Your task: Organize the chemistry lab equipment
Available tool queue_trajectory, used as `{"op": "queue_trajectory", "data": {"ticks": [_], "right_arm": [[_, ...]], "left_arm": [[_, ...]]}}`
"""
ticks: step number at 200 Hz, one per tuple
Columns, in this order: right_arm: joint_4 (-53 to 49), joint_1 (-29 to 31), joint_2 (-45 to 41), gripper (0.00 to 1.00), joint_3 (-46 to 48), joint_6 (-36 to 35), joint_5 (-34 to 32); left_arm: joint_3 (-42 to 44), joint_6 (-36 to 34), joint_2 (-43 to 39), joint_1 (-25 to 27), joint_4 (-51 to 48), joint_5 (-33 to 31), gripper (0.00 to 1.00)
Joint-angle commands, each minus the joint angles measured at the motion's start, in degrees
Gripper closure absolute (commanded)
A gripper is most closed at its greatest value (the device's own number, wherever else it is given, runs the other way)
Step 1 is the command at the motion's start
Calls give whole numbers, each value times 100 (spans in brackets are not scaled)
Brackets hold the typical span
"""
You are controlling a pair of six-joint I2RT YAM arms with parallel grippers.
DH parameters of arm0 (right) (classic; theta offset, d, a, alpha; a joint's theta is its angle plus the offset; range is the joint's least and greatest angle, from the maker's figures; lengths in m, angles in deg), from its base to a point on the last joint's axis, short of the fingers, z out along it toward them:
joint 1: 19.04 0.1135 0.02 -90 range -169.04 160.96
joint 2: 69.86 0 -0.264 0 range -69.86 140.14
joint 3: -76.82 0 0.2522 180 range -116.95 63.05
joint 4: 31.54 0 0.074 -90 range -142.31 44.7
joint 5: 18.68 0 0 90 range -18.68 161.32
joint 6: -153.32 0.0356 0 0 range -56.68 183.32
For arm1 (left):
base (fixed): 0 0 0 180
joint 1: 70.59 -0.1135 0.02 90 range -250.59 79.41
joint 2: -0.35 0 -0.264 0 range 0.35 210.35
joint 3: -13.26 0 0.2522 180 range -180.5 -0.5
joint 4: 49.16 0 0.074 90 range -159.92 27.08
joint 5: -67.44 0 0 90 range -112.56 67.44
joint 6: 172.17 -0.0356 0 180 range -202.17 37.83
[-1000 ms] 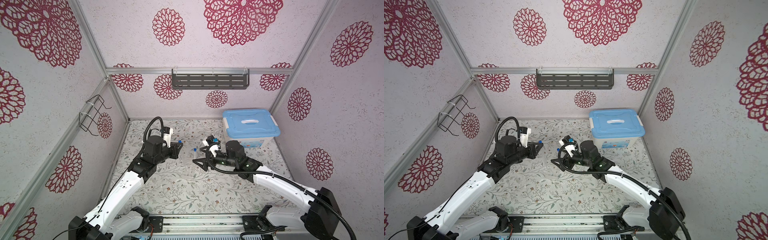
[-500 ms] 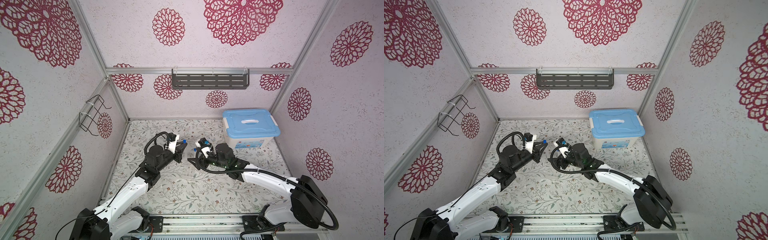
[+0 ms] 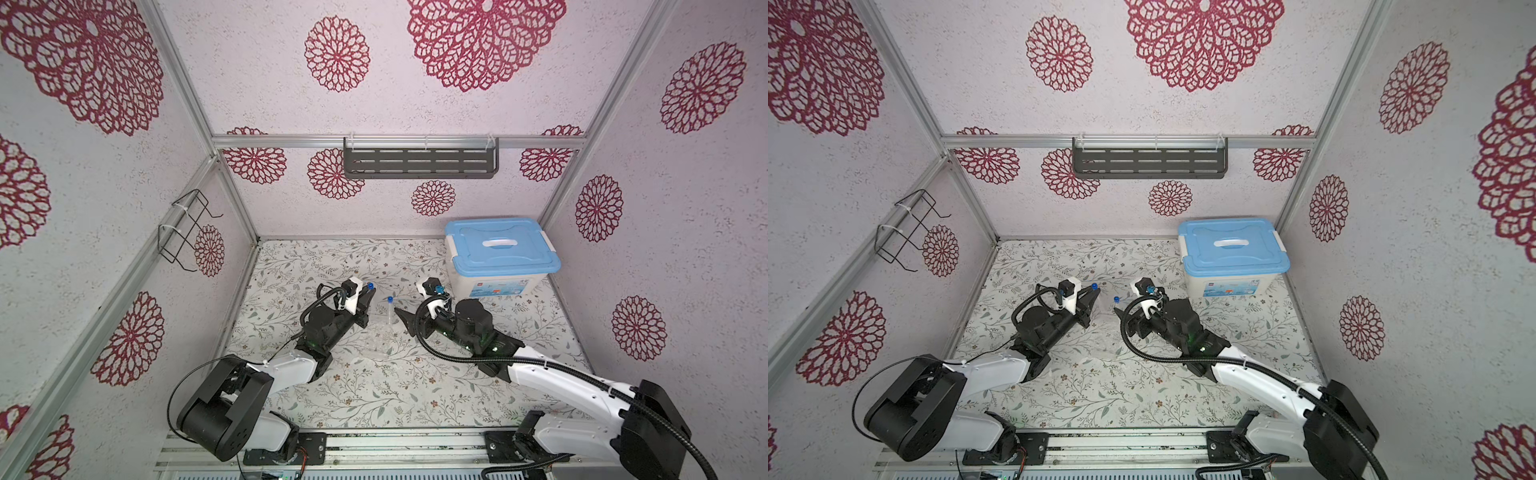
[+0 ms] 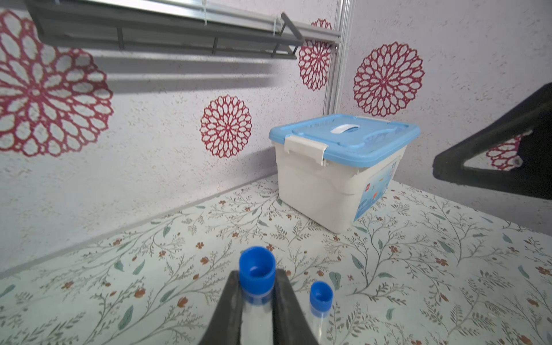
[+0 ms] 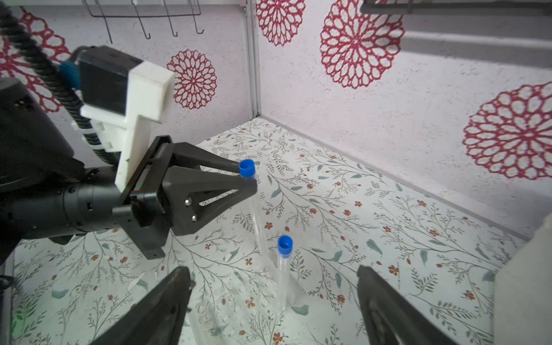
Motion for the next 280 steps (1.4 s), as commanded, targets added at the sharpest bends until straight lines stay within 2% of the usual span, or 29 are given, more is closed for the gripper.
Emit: {"op": "queue_trajectory", "data": {"ticks": [1,47,121,152,173,248,280], "right_arm": [[166,0,-131,10,-18,-34,-359],[233,0,-81,10,-73,-5,-473],[213,2,-52,10,-143,-88,-589],[193,2,-85,10,-145,-142,-621],[192,2,-136,9,-123,-162,-632],[199,-6,-181,9,-101,-204,-623],[202,-6,-184,9,-145,-230,-601]], "left_arm": [[-51,-125,236,20,697,71,92],[5,-4,453,30,674,264,92],[170,134,930,64,1203,347,93],[205,41,783,97,750,402,95],[375,-77,769,133,804,178,95],[312,33,948,150,976,128,96],[330,-231,817,161,853,-74,95]]}}
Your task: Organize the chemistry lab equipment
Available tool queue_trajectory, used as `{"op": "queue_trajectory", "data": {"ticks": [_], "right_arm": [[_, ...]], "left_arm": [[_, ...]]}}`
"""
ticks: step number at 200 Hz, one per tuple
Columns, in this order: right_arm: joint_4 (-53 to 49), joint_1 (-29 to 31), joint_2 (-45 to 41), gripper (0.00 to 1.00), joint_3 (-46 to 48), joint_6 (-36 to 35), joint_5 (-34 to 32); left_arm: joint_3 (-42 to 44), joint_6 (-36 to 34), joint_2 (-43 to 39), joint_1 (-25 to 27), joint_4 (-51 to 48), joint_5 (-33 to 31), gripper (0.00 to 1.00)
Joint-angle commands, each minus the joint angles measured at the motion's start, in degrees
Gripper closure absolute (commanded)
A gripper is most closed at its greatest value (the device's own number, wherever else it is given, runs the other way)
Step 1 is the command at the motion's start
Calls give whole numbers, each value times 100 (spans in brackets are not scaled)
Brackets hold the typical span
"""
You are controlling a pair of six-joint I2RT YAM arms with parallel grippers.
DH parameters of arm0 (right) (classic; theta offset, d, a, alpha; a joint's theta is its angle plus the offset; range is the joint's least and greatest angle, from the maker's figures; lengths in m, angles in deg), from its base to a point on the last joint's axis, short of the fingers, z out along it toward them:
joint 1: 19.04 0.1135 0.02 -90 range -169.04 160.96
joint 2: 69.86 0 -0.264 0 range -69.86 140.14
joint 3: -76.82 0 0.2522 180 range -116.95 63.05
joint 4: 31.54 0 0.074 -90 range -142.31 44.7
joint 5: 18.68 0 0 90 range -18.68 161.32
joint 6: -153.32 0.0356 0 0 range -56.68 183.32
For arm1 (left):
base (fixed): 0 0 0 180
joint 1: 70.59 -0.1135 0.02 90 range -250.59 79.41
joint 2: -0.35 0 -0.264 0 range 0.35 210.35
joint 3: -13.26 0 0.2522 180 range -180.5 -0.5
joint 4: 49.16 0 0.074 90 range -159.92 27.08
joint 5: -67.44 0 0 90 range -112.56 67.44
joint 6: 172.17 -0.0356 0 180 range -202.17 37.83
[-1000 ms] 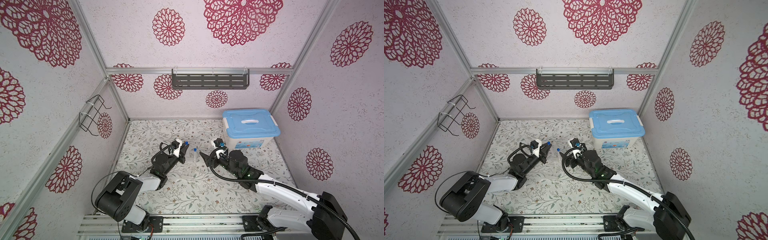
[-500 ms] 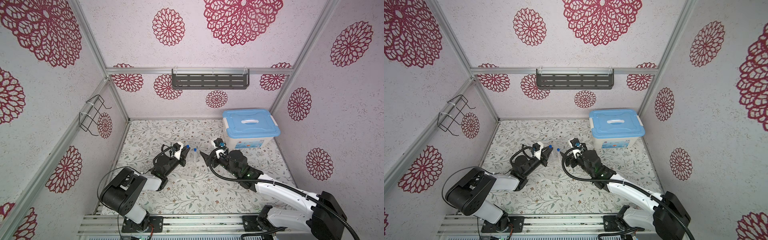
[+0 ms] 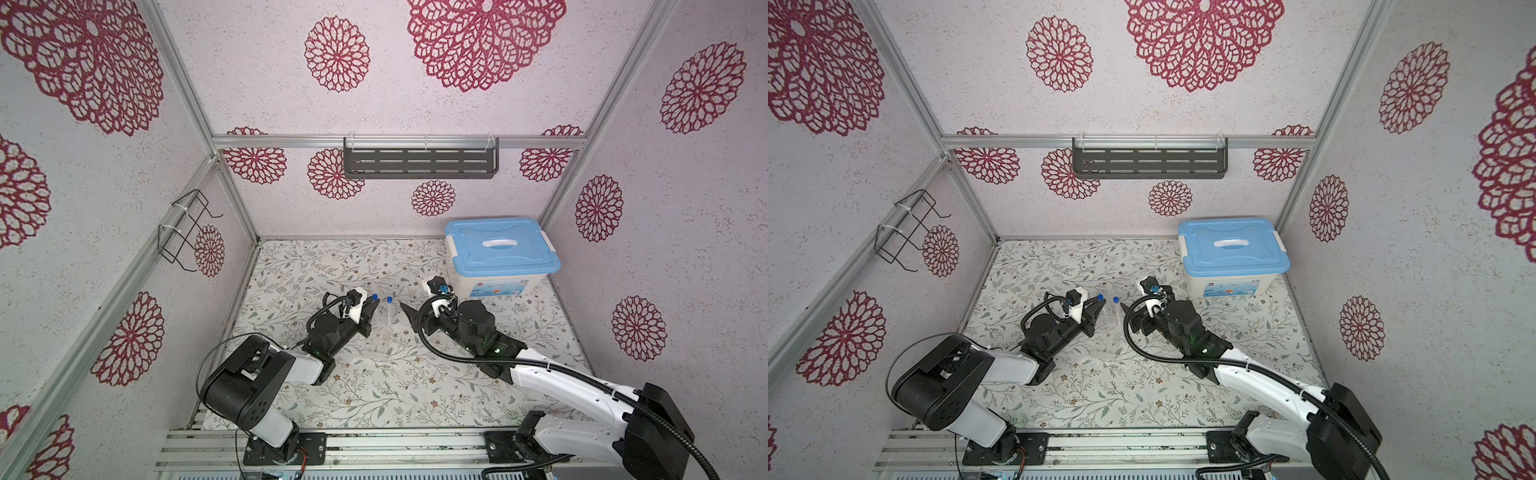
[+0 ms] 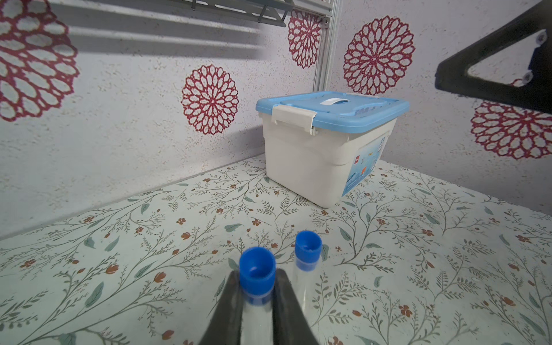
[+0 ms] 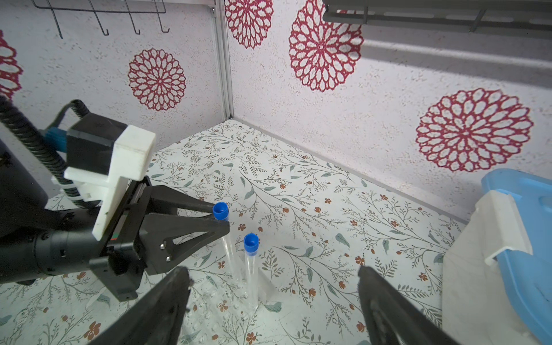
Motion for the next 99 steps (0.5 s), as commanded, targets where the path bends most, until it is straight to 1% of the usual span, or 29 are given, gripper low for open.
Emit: {"op": "queue_trajectory", "data": {"ticks": [1,19,56,99], "right_arm": [[210,-4,-167,9,-152,-84,-66],[235,-1,-151,9,-153,-84,-54],[181,-4,-145,9,-257,-117,-20],[101,-3,-214,8,-234,-162,-51]], "left_arm": [[-14,-332,-62,58,57,-239,95],[-98,-475,-30,51,57,-356,95],[-241,-487,245,47,284,-284,93],[-88,-508,659,47,931,-467,92]]}}
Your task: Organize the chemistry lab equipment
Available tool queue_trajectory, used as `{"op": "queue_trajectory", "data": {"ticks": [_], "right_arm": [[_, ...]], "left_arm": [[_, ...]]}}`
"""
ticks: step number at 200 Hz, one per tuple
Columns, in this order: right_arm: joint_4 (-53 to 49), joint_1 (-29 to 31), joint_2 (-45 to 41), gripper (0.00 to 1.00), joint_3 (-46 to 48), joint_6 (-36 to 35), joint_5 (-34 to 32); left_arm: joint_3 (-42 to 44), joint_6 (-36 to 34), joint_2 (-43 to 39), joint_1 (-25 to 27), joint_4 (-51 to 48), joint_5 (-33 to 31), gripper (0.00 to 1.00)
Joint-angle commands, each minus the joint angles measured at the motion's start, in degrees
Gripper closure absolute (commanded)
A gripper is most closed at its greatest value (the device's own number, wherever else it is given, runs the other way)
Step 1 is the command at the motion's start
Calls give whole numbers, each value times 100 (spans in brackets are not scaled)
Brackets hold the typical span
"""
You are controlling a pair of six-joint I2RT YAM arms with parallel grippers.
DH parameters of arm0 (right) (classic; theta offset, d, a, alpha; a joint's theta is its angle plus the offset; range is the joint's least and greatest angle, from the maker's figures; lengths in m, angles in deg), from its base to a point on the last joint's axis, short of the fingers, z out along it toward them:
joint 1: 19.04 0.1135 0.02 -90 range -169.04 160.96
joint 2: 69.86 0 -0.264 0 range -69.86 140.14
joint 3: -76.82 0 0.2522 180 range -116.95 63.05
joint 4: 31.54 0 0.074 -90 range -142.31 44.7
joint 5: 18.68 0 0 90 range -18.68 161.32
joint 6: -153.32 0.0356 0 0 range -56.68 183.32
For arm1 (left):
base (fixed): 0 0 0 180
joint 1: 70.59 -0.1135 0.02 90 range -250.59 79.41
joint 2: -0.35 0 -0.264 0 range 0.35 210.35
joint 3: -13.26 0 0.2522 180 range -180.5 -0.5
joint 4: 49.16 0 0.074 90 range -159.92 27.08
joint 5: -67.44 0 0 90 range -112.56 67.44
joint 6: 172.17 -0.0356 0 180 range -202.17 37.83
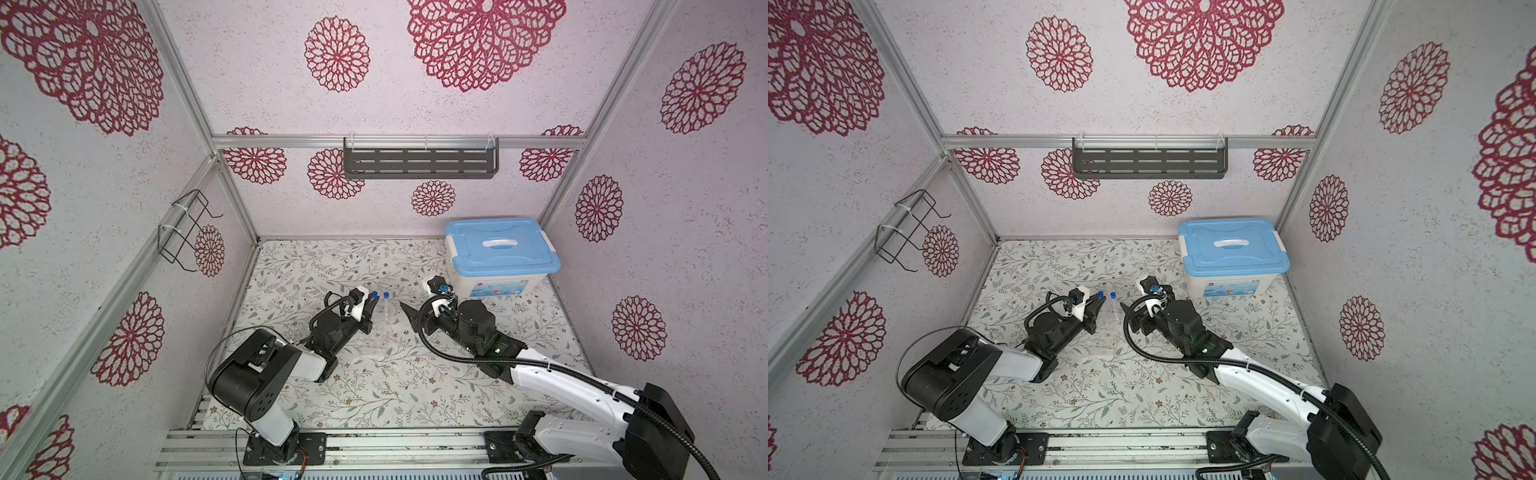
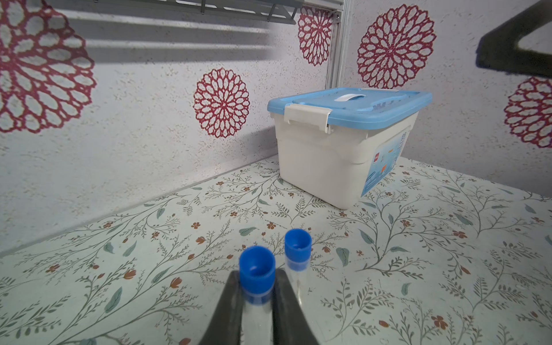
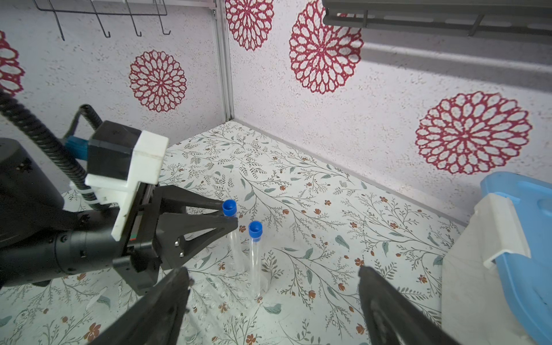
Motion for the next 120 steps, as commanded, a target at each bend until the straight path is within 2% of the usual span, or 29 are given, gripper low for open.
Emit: {"op": "queue_trajectory", "data": {"ticks": [1,24,93,120], "right_arm": [[106,-4,-207,8,-216,-119,-54],[108,-4,-209,8,-211,-118,-49],[145,-4,-169,8,-196,-89,-31],[146,-6,-173,8,-180,-89,-45]], "left_arm": [[62,-214,202,34,580,-141,92],[120,-216,312,60,734,-141,91],[168,-123,254,83,699,-314,71],[178,-130,234,90,659,-319,70]]}}
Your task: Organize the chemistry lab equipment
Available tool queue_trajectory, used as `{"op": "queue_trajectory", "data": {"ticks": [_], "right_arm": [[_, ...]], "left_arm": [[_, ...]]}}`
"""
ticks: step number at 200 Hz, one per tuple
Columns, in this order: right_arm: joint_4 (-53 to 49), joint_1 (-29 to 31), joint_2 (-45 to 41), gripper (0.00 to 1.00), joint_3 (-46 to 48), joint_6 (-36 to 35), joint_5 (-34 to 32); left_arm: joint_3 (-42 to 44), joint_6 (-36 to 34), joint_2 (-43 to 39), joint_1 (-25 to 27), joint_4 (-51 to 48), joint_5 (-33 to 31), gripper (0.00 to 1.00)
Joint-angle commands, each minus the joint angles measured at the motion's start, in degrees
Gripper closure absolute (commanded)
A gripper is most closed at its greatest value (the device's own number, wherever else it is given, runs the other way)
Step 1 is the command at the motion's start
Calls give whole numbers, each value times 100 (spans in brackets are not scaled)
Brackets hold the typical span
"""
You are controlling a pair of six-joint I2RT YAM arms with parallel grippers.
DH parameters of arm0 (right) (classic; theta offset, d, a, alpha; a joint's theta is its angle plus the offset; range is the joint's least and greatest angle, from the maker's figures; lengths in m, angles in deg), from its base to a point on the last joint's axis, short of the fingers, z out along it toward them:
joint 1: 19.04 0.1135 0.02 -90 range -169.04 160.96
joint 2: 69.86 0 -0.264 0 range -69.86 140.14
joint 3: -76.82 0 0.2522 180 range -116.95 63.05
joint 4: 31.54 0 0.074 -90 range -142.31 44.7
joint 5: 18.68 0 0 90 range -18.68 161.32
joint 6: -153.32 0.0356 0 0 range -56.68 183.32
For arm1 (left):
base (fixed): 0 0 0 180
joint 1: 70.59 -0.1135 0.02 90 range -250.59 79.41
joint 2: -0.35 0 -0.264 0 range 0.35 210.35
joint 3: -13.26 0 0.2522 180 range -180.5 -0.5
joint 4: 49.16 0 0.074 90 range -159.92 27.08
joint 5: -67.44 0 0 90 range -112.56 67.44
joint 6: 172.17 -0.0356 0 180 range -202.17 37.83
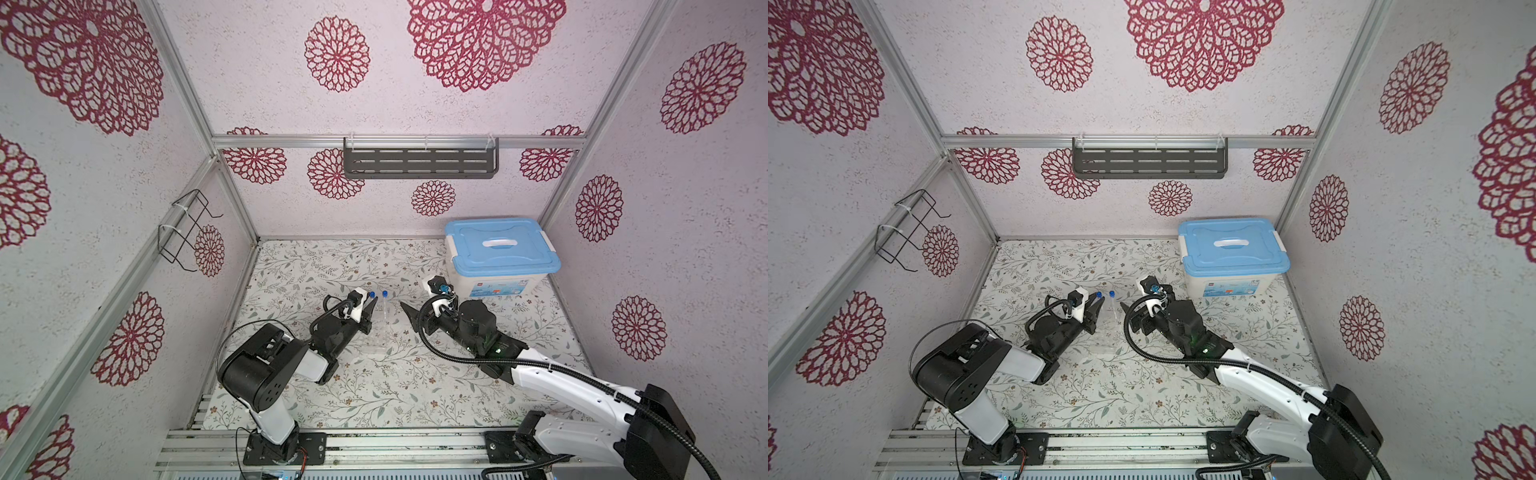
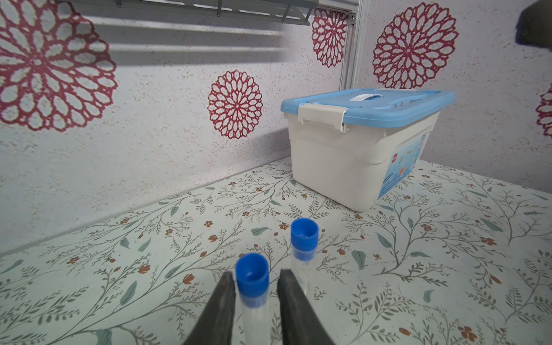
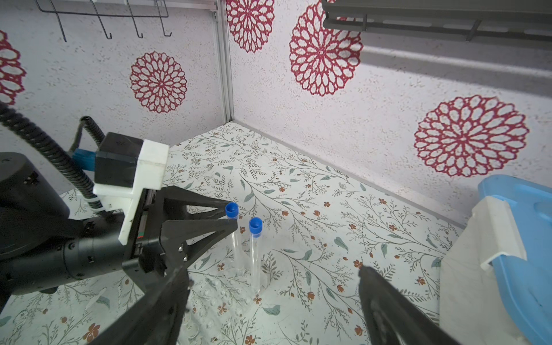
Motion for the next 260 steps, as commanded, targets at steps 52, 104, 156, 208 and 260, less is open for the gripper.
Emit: {"op": "queue_trajectory", "data": {"ticks": [52,104,156,208,260], "right_arm": [[151,-4,-142,8,-118,-60,-29],[154,-4,-92,8,-105,-51,-37],[-1277,-38,562,8,-958,309,-10],[-1595,-221,949,8,-1515,917,-99],[-478,-346,277,1,-588,1014,-1658]], "left_arm": [[136,-82,-135,68,141,-23,68],[168,-44,-355,67,6,-126,58],[157,-4,-823,62,-292,-219,18],[40,76,-1797,67,-1470,-34,1],[-868,142,-3162,18,-4282,-579,3]]}}
